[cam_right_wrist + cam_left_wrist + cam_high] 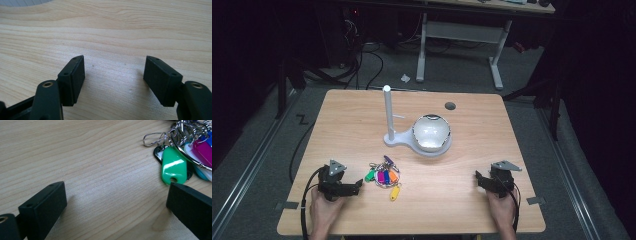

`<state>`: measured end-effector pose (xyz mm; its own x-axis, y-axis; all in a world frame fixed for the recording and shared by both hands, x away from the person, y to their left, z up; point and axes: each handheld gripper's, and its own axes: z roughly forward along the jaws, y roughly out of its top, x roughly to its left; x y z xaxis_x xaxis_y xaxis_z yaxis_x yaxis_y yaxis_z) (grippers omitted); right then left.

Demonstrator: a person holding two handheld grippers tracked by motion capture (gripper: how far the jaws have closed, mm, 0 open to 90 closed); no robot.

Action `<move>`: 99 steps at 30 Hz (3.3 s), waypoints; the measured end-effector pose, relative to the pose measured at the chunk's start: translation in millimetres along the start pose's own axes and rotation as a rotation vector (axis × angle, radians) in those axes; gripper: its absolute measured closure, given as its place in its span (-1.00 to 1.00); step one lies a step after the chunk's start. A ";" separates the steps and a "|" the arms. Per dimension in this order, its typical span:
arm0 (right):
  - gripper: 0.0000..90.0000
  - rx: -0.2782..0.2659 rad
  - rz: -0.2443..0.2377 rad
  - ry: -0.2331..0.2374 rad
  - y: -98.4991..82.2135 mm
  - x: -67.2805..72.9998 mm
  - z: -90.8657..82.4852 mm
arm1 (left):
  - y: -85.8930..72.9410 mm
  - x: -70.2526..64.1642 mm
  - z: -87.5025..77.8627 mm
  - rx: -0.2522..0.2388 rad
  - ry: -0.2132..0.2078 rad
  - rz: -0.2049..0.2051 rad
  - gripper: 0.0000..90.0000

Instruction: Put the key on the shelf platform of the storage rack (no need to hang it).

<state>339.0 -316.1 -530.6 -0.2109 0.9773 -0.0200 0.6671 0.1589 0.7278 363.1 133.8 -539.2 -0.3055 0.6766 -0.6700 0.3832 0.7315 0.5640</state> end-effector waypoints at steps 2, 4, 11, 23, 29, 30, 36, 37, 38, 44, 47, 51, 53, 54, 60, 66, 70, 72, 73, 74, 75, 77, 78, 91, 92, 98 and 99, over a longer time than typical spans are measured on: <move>-0.25 0.000 0.000 0.001 0.0 0.1 -0.1 | 0.1 0.0 0.0 0.000 0.000 0.000 -0.93; -0.25 0.000 -0.001 0.002 -0.2 0.3 -0.2 | 0.3 0.2 0.0 0.004 -0.004 0.002 -0.92; -0.25 0.001 0.000 0.003 -0.2 0.6 -0.3 | 0.7 0.1 0.3 0.006 -0.002 0.006 -0.92; -0.25 0.003 -0.007 0.008 -0.2 1.0 -0.5 | 7.0 -7.1 -2.8 0.020 -0.006 -0.026 -0.49; -0.25 0.003 -0.006 0.009 -0.2 1.2 -0.5 | 7.7 -15.9 -14.3 0.025 -0.056 -0.049 -0.44; -0.25 0.003 -0.007 0.009 -0.2 1.1 -0.5 | 7.6 -18.0 -16.7 0.031 -0.068 -0.049 -0.44; -0.25 0.004 -0.006 0.010 -0.2 1.3 -0.6 | 0.8 -33.5 -27.1 0.079 -0.111 -0.043 -0.45; -0.25 0.003 -0.008 0.010 -0.2 1.2 -0.5 | -1.1 -36.6 -27.9 0.088 -0.114 -0.047 -0.45; -0.25 0.003 -0.008 0.011 -0.2 1.3 -0.6 | -3.1 -39.5 -28.6 0.094 -0.113 -0.044 -0.46; -0.25 0.004 -0.010 0.014 -0.3 1.5 -0.6 | -16.1 -55.5 -29.3 0.127 -0.131 -0.010 -0.42; -0.25 0.003 -0.011 0.014 -0.3 1.5 -0.6 | -20.7 -61.9 -27.3 0.129 -0.134 0.005 -0.39; -0.25 0.003 -0.012 0.014 -0.3 1.5 -0.6 | -27.9 -70.4 -23.7 0.140 -0.128 0.012 -0.35; -0.25 0.003 -0.010 0.014 -0.3 1.7 -0.7 | -31.7 -73.2 -21.1 0.144 -0.132 0.027 -0.34; -0.25 0.003 -0.012 0.015 -0.3 1.6 -0.6 | -33.6 -75.0 -19.9 0.148 -0.128 0.026 -0.33; -0.25 0.003 -0.013 0.015 -0.3 1.7 -0.7 | -42.6 -83.2 -13.8 0.159 -0.134 0.040 -0.26; -0.25 0.002 -0.017 0.017 -0.4 1.6 -0.6 | -49.8 -88.4 -2.7 0.164 -0.102 0.029 -0.15; -0.25 0.002 -0.017 0.018 -0.4 1.6 -0.7 | -51.6 -89.9 1.9 0.159 -0.092 0.020 -0.10; -0.25 0.002 -0.018 0.018 -0.4 1.7 -0.7 | -52.7 -90.8 4.1 0.155 -0.096 0.022 -0.03; -0.25 0.001 -0.020 0.019 -0.4 1.7 -0.7 | -53.2 -91.2 5.2 0.152 -0.098 0.026 0.01; -0.25 0.001 -0.020 0.019 -0.4 1.7 -0.7 | -54.3 -92.5 6.1 0.148 -0.091 0.019 0.01; -0.25 0.001 -0.020 0.020 -0.4 1.7 -0.7 | -55.6 -92.7 7.2 0.145 -0.091 0.030 0.05; -0.25 0.002 -0.019 0.020 -0.4 1.8 -0.7 | -60.0 -94.2 9.2 0.144 -0.076 0.031 0.11; -0.25 0.001 -0.019 0.020 -0.5 1.8 -0.7 | -62.5 -93.5 10.6 0.142 -0.076 0.049 0.14; -0.26 0.003 -0.019 0.023 -0.6 2.2 -0.9 | -70.5 -93.3 20.3 0.090 -0.058 0.130 0.60; -0.26 0.003 -0.019 0.024 -0.6 2.3 -0.9 | -70.1 -94.4 20.9 0.092 -0.049 0.117 0.60; -0.26 0.003 -0.019 0.024 -0.6 2.3 -1.0 | -69.6 -94.2 20.8 0.100 -0.053 0.132 0.66; -0.26 0.004 -0.019 0.024 -0.6 2.4 -1.0 | -69.0 -93.4 20.5 0.101 -0.060 0.138 0.67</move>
<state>337.4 -314.0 -530.4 -0.2407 0.9704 -0.0177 0.6656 0.1783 0.7247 383.1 18.3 -525.5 -0.1922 0.7618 -0.6187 0.5045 0.6174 0.6035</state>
